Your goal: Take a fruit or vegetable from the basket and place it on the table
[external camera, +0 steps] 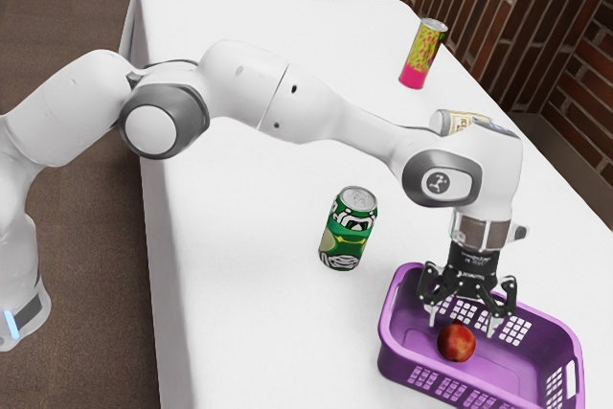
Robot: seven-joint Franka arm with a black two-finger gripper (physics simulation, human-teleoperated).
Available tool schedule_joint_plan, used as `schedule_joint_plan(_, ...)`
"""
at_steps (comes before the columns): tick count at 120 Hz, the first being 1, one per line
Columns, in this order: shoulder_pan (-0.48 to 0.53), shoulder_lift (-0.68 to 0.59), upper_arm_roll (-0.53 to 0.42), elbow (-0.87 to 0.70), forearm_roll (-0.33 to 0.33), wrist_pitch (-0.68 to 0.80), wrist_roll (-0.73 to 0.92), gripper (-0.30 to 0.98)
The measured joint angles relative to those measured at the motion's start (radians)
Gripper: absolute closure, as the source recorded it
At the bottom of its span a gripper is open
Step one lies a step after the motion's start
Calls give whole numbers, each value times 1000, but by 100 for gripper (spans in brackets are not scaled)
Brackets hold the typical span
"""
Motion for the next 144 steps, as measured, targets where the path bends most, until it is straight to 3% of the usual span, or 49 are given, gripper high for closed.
schedule_joint_plan(54, -2, 35, -3, 2, -10, 29, 1, 0)
schedule_joint_plan(73, -3, 39, -6, 2, -18, 34, -2, 12)
schedule_joint_plan(144, -4, 47, -6, 1, -50, 41, -8, 33)
